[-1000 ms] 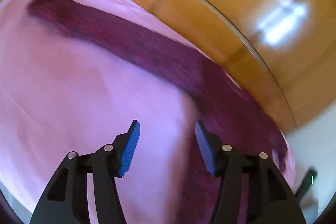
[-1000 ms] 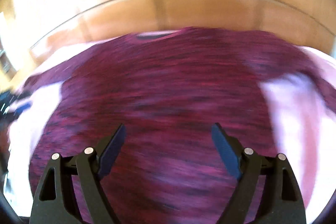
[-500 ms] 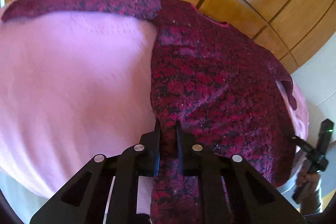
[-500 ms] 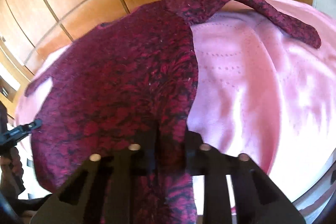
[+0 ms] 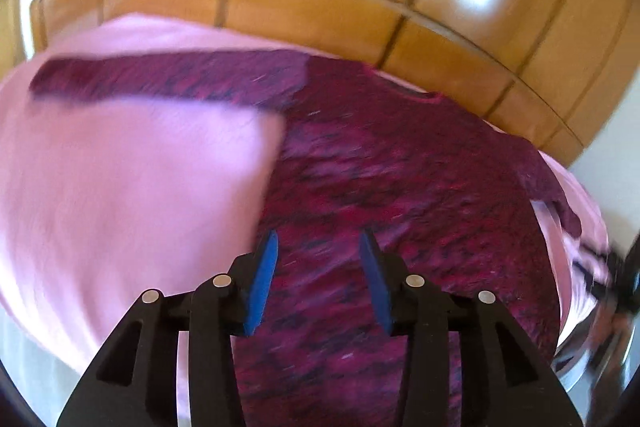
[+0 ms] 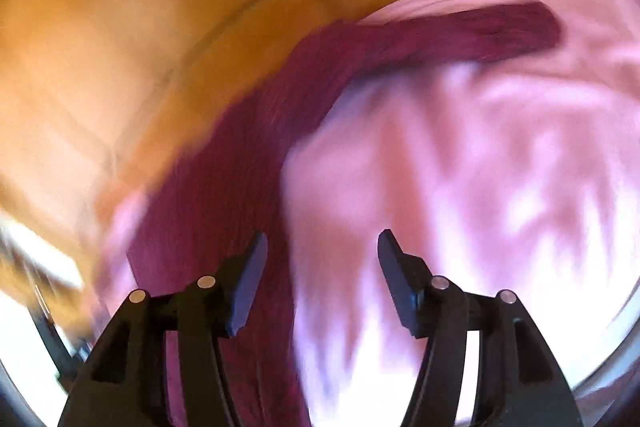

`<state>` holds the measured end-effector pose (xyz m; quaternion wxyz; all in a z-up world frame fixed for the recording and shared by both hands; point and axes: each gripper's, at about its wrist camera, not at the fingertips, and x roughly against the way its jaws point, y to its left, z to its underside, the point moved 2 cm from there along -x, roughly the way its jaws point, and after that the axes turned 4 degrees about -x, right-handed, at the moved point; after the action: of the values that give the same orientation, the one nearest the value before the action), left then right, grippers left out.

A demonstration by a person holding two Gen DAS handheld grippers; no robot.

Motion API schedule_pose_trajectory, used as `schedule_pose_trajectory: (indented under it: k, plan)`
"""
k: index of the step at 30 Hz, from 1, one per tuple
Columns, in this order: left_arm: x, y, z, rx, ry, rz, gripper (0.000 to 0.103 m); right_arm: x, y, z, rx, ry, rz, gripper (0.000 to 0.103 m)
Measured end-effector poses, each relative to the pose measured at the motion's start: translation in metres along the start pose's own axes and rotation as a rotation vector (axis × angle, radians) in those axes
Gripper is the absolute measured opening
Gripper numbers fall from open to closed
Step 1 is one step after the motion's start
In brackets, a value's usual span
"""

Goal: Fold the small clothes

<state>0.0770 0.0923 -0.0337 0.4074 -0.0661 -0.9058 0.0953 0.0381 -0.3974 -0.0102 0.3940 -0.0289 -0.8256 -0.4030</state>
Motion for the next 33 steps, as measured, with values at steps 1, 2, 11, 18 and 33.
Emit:
schedule_pose_trajectory:
  k: [1,2,11,18,33]
  plan:
    - [-0.004,-0.013,-0.001,-0.037,0.0,0.011,0.041,0.001,-0.016,-0.018,-0.104,-0.043,-0.033,0.058]
    - [-0.009,-0.021,0.0,-0.056,0.007,0.023,0.041,0.001,-0.027,-0.028,-0.168,-0.071,-0.054,0.058]
    - [-0.057,-0.081,0.011,-0.134,0.138,0.108,0.041,-0.044,-0.121,-0.114,-0.646,-0.241,-0.07,0.054]
    - [-0.077,-0.09,0.011,-0.16,0.185,0.094,0.041,-0.043,-0.131,-0.145,-0.564,-0.232,0.032,0.013]
    - [-0.084,-0.079,0.009,-0.146,0.199,0.124,0.048,-0.036,-0.127,-0.138,-0.243,-0.251,0.452,0.008]
